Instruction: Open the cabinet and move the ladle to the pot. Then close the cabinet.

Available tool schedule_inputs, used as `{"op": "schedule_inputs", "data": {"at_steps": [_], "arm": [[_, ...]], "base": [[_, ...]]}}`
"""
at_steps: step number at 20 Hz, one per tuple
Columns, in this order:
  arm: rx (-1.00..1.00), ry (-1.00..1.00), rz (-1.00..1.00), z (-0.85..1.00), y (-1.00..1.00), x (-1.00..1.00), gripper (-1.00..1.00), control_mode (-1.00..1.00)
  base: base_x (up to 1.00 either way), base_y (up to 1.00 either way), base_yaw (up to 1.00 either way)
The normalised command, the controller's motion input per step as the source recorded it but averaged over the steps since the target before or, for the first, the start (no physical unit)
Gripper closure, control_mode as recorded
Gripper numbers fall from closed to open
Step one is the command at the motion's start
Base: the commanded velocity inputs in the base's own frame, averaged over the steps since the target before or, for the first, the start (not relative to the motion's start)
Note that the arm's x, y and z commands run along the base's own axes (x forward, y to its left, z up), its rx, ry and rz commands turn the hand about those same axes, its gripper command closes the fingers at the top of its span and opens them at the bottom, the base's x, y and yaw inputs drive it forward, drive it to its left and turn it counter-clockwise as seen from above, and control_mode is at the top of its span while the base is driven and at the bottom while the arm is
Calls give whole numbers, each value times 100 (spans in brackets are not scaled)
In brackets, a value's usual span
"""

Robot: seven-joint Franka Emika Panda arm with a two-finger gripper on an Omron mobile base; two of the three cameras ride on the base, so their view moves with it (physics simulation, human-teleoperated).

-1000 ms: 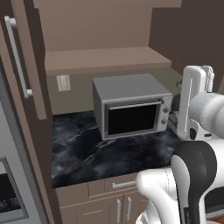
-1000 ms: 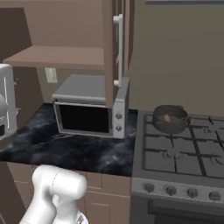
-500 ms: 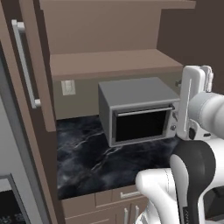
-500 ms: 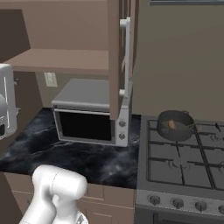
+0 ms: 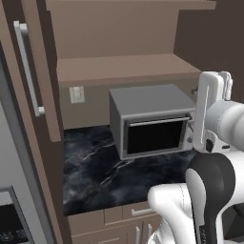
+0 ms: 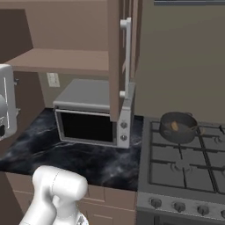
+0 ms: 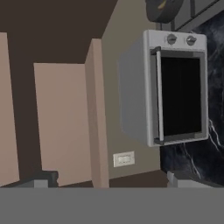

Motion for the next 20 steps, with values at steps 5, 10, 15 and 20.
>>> {"op": "schedule_inputs", "data": {"at_steps": [5,10,15,20], "arm": [[0,0,0,0,0,0,-100,100],[0,0,0,0,0,0,-100,100],[0,0,0,0,0,0,-100,100],[0,0,0,0,0,0,-100,100]], "base": [[15,0,12],[-10,-1,3],[-26,0,0],[9,0,0]]}}
